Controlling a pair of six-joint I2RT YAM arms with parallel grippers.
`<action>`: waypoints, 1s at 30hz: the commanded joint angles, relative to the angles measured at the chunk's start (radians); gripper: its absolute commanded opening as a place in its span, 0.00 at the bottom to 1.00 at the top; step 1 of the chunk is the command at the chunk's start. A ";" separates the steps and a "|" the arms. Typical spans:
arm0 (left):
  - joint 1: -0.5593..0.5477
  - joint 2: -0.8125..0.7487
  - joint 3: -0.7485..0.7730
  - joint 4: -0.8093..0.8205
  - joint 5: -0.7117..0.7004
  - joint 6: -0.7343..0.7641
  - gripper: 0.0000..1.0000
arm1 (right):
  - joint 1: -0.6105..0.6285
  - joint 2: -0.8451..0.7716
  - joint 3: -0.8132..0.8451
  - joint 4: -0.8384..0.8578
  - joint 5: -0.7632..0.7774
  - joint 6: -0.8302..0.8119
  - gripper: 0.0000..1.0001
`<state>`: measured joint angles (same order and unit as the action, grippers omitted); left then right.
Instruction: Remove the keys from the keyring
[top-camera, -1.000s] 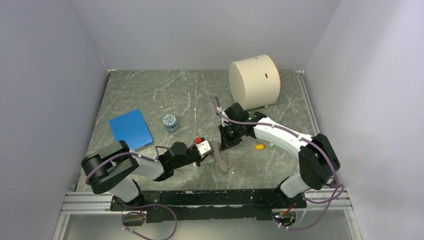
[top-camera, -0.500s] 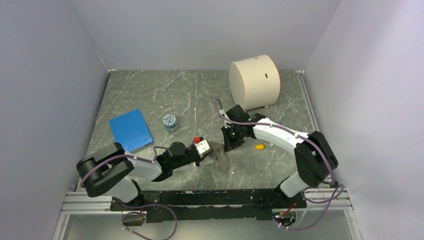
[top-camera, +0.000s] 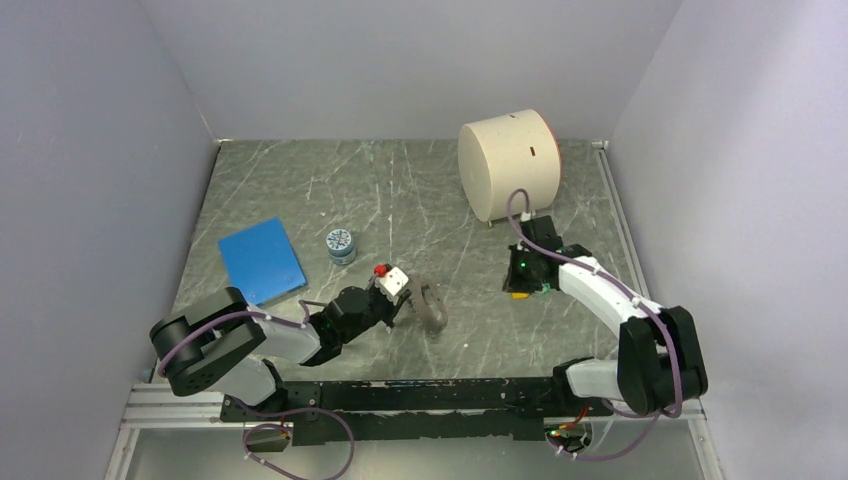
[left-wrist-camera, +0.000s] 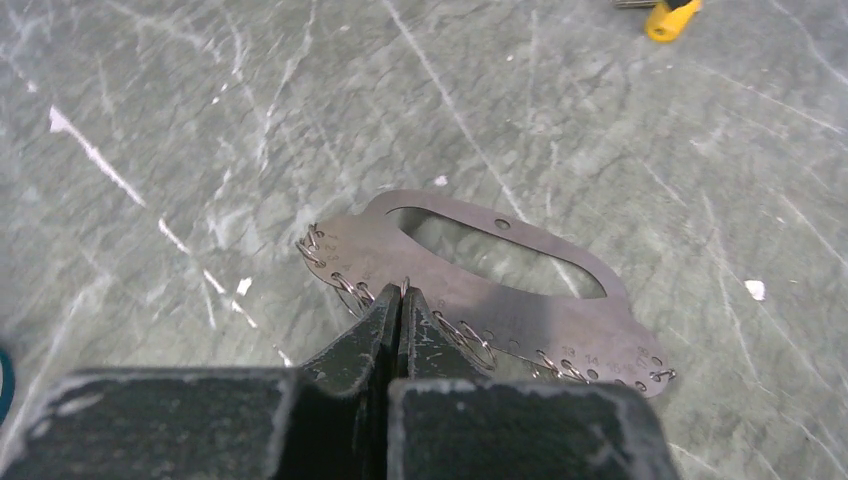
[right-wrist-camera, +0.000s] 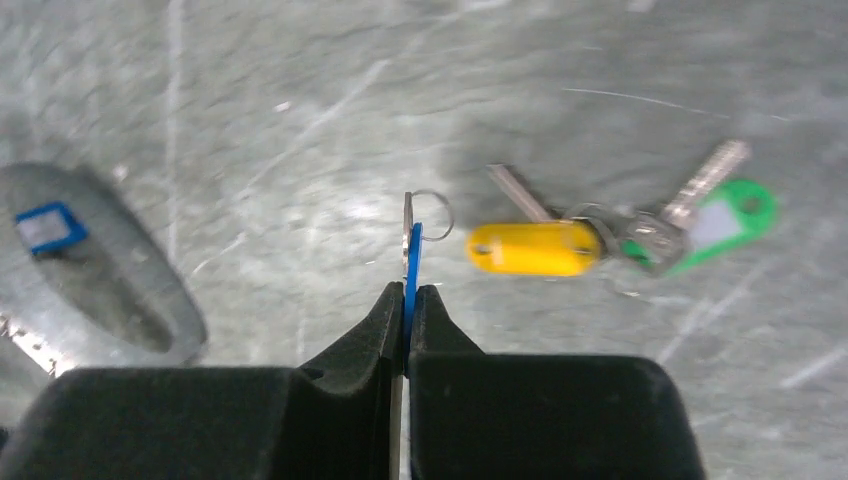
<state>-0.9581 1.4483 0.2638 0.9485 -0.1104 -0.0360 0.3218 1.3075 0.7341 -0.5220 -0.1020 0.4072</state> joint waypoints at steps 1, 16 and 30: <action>0.008 0.006 0.013 -0.019 -0.114 -0.091 0.02 | -0.100 -0.060 -0.067 0.115 0.096 0.064 0.00; 0.067 0.024 0.016 -0.047 -0.132 -0.212 0.04 | -0.210 -0.120 -0.069 0.157 0.141 0.094 0.59; 0.111 -0.237 0.095 -0.453 -0.224 -0.350 0.45 | -0.209 -0.589 0.008 -0.002 0.221 0.079 0.99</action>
<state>-0.8680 1.3090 0.2993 0.6609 -0.2764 -0.2977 0.1154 0.8299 0.6895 -0.4717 0.0528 0.5007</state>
